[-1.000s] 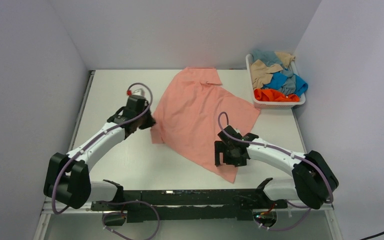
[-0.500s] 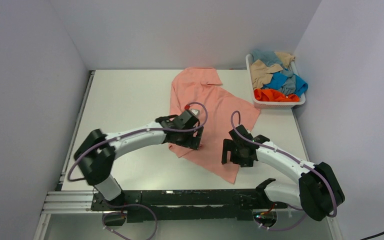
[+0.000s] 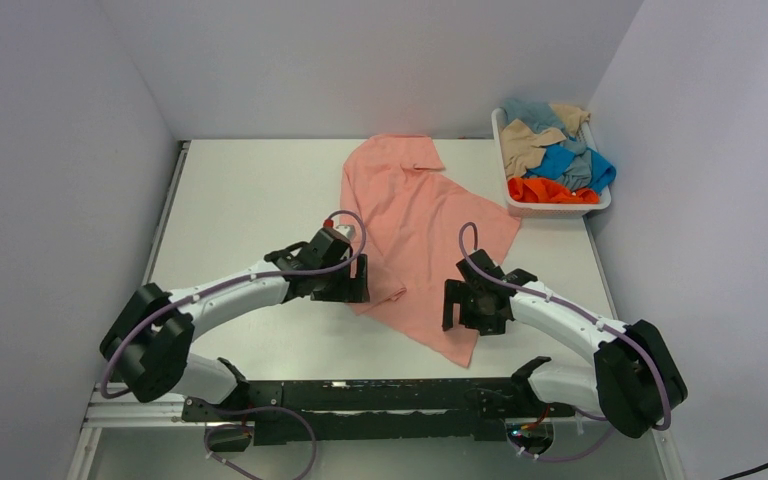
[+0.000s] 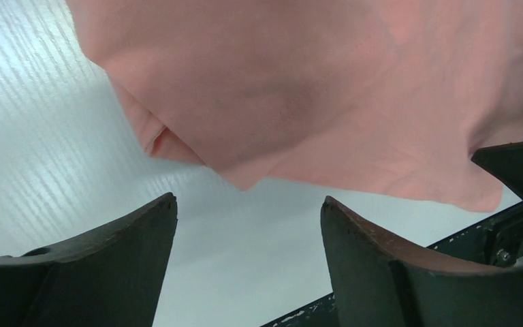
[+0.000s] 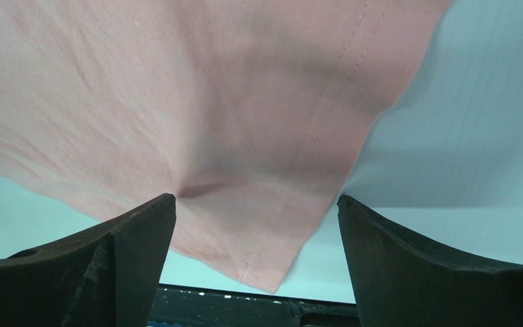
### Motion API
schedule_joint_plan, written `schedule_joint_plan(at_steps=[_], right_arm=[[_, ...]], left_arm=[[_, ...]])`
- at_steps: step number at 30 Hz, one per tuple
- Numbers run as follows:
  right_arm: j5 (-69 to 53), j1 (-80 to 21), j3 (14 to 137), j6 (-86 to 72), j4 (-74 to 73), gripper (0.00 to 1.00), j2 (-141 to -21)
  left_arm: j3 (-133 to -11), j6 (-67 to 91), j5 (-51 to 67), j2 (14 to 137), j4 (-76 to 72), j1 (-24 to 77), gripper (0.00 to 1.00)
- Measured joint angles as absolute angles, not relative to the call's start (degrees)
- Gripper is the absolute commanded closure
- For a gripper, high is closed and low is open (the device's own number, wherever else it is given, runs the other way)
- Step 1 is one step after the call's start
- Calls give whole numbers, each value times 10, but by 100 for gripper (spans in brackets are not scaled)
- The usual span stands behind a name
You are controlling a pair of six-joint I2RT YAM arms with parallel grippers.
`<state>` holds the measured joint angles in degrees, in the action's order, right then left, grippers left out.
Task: Fold and stack the t-shirts
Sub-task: Flatten out the tshirt
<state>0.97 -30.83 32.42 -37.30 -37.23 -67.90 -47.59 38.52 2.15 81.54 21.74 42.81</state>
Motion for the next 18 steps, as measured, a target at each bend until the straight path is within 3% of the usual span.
schedule_joint_plan(at_steps=[18], right_arm=[[10,-308,320,-375,-368,9,-674]], left_arm=[[-553,401,11,953,245,449,46]])
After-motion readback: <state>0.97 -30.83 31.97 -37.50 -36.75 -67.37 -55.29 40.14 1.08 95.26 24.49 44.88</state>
